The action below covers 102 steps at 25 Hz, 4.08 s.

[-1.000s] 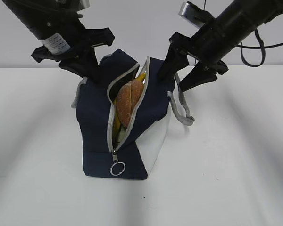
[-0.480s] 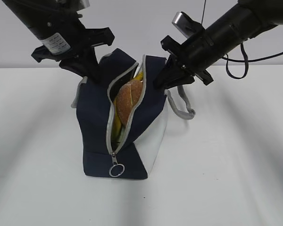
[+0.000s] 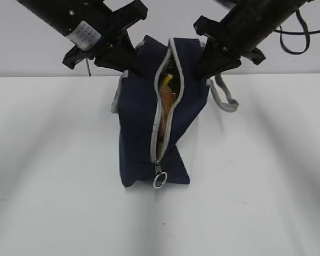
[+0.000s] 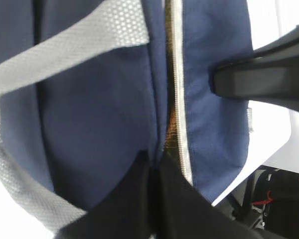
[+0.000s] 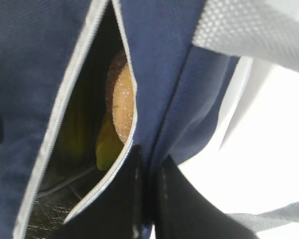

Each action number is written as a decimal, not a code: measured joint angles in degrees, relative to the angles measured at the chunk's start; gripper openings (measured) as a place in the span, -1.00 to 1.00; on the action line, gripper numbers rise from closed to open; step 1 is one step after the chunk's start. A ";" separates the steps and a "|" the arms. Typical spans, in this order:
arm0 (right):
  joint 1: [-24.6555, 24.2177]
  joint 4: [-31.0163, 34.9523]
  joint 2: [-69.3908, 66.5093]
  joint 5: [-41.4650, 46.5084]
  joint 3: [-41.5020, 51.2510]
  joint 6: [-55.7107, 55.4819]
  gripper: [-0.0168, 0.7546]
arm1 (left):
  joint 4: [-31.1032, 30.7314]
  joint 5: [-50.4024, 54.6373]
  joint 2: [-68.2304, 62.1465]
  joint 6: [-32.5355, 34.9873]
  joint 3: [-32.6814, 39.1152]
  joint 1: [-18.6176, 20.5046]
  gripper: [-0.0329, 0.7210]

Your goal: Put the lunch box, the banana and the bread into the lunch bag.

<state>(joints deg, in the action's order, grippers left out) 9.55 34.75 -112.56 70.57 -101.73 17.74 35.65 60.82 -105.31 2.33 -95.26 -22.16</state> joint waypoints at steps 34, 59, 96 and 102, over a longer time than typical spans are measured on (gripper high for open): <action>0.00 -6.70 14.74 0.50 6.82 -2.73 0.12 | -7.71 -5.64 2.59 3.87 0.00 -6.13 0.36; 0.00 25.87 46.83 -22.40 71.80 56.26 0.12 | -13.24 -14.80 25.06 7.56 30.18 -15.00 0.30; 3.03 63.86 12.73 -25.03 70.89 112.93 0.40 | -15.32 -14.97 27.85 8.18 32.27 -15.02 0.26; 3.03 68.19 10.89 -25.66 70.63 116.55 0.40 | -15.44 -14.83 27.85 8.18 32.27 -15.02 0.26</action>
<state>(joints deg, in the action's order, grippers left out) 12.58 102.94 -101.67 44.91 -31.10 134.29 20.21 45.98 -77.46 10.51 -62.99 -37.18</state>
